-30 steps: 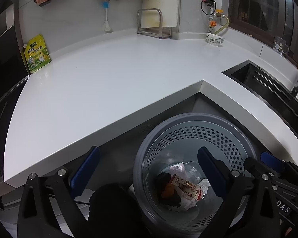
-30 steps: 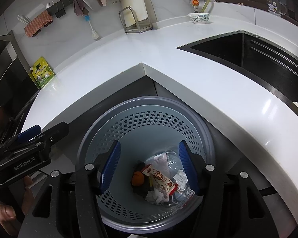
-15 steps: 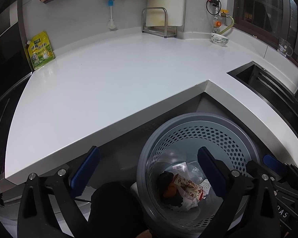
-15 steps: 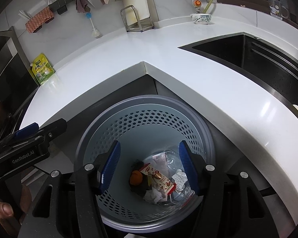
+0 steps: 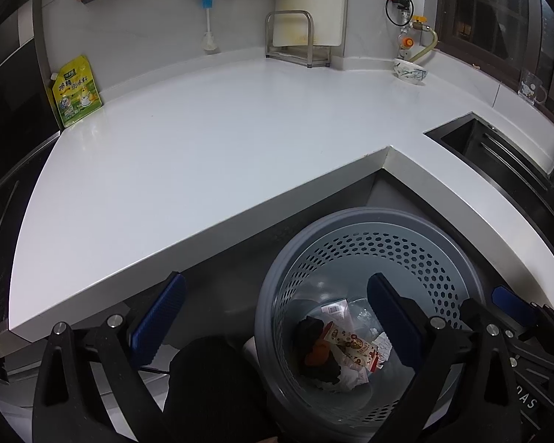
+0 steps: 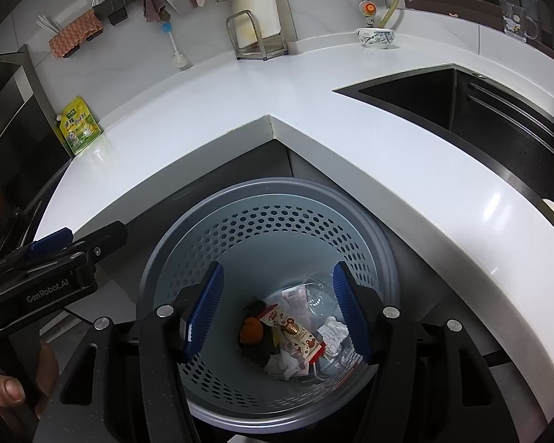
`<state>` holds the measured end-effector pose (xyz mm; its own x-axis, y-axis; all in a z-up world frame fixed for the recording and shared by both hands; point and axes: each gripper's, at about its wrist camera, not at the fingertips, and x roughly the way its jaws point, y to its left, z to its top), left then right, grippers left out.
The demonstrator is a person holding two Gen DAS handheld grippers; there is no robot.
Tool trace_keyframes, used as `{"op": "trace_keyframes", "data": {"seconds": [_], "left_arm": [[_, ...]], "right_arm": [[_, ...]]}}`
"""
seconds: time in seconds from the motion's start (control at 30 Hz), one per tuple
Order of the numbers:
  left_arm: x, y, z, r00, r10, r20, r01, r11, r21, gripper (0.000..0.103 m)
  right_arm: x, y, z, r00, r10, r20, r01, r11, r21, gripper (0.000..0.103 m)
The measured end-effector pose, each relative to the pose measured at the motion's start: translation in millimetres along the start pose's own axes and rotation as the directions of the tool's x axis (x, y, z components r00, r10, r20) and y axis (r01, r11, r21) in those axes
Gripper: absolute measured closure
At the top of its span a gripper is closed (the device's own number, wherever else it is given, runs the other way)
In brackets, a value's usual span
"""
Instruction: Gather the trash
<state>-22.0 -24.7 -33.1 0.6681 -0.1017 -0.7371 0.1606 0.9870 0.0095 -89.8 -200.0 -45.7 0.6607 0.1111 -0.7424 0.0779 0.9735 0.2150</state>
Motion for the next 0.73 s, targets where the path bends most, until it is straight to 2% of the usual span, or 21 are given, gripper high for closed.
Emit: {"op": "trace_keyframes", "data": {"seconds": [0.73], "left_arm": [[1.7, 2.5, -0.6, 1.000, -0.003, -0.013, 0.003, 1.000, -0.004, 0.006]], "right_arm": [[-0.4, 1.3, 0.5, 1.000, 0.000, -0.001, 0.000, 1.000, -0.001, 0.044]]}}
